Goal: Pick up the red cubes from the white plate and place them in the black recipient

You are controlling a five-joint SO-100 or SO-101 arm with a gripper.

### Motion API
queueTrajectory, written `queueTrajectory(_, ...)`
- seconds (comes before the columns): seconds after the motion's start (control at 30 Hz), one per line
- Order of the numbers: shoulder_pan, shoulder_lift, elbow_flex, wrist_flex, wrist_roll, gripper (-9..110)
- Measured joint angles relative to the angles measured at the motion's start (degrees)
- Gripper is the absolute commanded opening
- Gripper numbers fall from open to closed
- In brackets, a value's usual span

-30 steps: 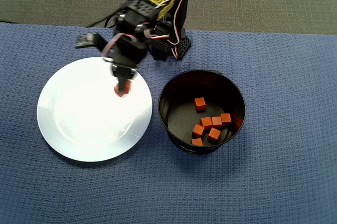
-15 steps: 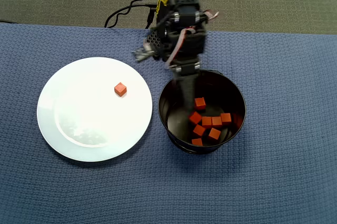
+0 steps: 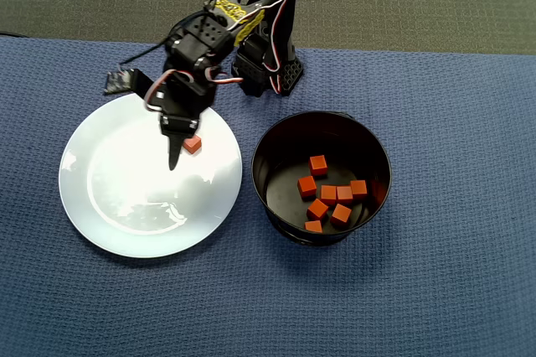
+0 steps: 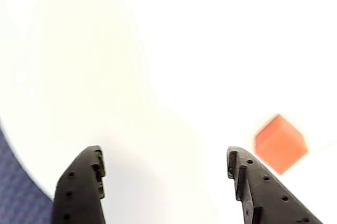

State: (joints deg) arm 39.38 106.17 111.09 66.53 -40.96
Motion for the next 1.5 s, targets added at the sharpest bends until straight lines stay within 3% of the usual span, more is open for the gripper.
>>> queueTrajectory(0.23,2.9,-1.3,3.5,3.3,4.5,30)
queueTrajectory(0.6,6.2,-4.3,4.2,-1.8,27.3,31)
queueTrajectory(0.9,5.5,-4.3,4.3,1.8,42.3,30)
queueTrajectory(1.27,2.0,-4.3,10.1,0.1,43.4,29)
queueTrajectory(1.5,0.3,-4.3,12.4,-0.3,36.7,27)
